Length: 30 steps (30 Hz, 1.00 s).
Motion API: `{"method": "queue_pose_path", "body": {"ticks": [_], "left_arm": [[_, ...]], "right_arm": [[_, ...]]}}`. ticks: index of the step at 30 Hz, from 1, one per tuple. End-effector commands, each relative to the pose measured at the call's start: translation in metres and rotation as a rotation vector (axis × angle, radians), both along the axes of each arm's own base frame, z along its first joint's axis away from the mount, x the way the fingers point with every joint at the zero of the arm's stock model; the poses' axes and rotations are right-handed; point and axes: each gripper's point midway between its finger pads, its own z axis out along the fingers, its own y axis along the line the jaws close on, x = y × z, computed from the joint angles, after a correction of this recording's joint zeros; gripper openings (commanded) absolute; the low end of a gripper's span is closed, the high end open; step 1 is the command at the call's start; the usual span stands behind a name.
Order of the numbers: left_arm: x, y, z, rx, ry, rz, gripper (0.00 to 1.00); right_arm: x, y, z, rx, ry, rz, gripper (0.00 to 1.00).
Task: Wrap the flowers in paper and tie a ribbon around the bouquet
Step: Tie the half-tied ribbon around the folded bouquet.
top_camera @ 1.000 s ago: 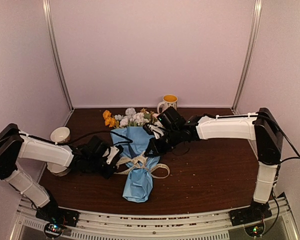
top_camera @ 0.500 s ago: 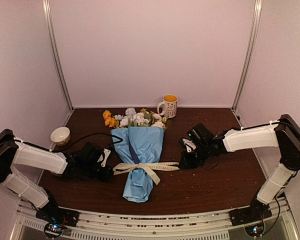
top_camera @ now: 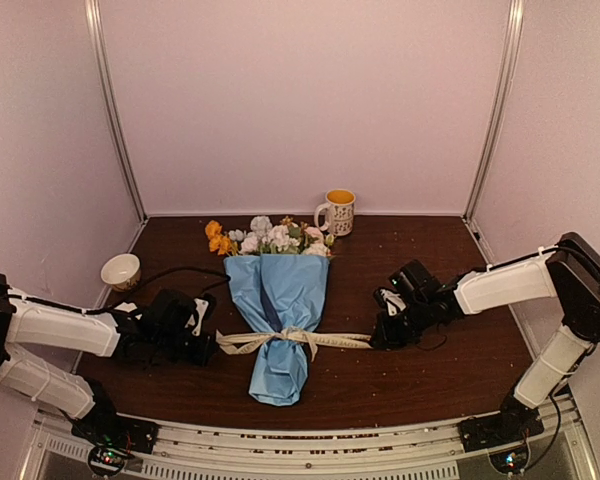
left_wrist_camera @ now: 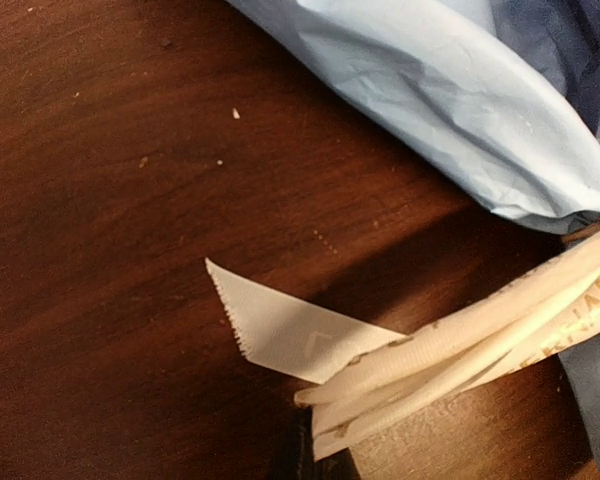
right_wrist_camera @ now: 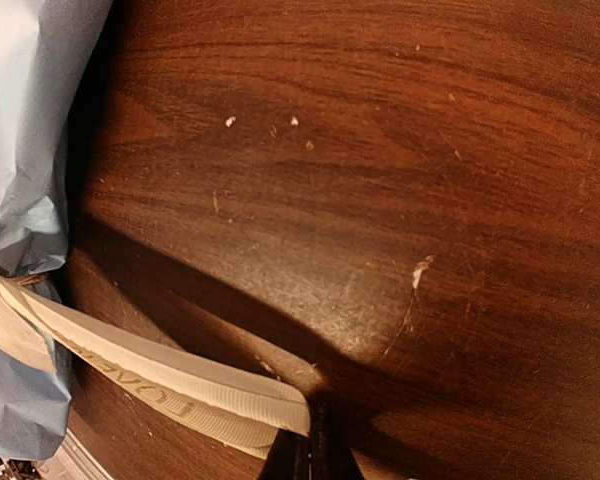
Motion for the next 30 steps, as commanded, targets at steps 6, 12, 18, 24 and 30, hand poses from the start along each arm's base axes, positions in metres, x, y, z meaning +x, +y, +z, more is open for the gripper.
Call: {"method": "queue_pose_path", "body": {"ticks": [6, 12, 18, 24, 30], "left_arm": [[-0.007, 0.038, -0.024, 0.104, 0.054, 0.095, 0.00], [-0.007, 0.037, -0.026, 0.104, 0.055, 0.092, 0.00], [-0.005, -0.003, 0.009, -0.057, -0.013, -0.082, 0.00], [0.004, 0.015, 0.070, 0.017, -0.095, -0.028, 0.91], [0.014, 0.032, 0.171, -0.017, -0.303, 0.027, 0.98]], "right_arm": [[-0.006, -0.050, -0.029, -0.111, 0.067, -0.120, 0.00], [-0.007, -0.047, -0.033, -0.096, 0.079, -0.116, 0.00], [0.011, -0.016, 0.018, 0.005, -0.027, -0.061, 0.00], [0.034, -0.019, 0.108, 0.006, -0.207, -0.107, 0.99], [0.052, -0.052, 0.244, 0.002, -0.533, -0.217, 1.00]]}}
